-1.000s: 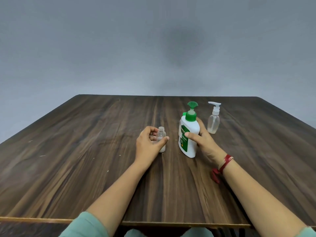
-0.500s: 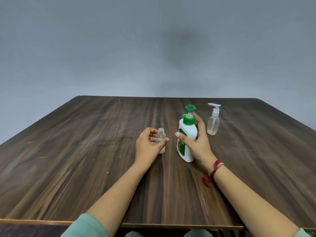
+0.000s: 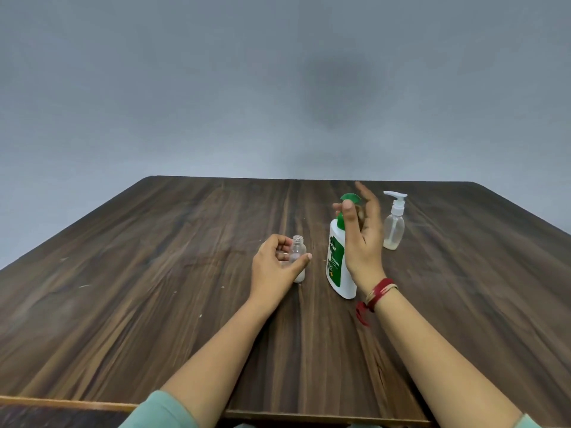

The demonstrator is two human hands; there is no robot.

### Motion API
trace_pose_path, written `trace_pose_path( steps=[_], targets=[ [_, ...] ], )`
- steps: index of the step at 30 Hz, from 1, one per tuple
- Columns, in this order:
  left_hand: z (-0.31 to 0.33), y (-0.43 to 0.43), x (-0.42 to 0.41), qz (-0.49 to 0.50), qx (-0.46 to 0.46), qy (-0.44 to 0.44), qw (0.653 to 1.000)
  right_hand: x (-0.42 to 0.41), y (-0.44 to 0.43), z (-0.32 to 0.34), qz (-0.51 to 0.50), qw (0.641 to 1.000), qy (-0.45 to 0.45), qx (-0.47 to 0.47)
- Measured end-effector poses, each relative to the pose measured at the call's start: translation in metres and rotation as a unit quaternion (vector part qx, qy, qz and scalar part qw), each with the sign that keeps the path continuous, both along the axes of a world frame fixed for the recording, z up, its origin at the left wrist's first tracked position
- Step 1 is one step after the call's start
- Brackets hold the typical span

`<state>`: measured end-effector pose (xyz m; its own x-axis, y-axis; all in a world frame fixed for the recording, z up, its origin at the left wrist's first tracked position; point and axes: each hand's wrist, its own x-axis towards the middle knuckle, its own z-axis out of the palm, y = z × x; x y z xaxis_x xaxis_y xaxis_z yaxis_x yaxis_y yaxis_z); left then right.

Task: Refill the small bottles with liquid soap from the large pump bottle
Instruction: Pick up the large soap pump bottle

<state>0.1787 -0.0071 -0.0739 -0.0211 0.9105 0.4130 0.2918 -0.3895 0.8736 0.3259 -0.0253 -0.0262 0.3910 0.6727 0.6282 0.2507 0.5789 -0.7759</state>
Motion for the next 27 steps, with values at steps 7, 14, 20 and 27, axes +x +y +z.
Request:
trace_pose_path(
  steps=[7,14,20,27],
  targets=[
    [0.001,0.000,0.000,0.000,-0.001,0.009,1.000,0.002,0.002,0.001,0.016,0.999,0.018,0.033],
    [0.001,-0.001,0.000,0.000,-0.002,0.009,1.000,0.004,0.004,0.004,0.051,0.996,0.064,0.025],
    [0.002,-0.002,-0.001,-0.005,-0.008,0.008,1.000,0.007,0.003,0.008,0.085,0.993,0.079,0.019],
    [0.002,-0.002,0.000,-0.006,-0.007,0.012,1.000,0.012,0.006,0.010,0.128,0.986,0.107,0.008]
  ],
)
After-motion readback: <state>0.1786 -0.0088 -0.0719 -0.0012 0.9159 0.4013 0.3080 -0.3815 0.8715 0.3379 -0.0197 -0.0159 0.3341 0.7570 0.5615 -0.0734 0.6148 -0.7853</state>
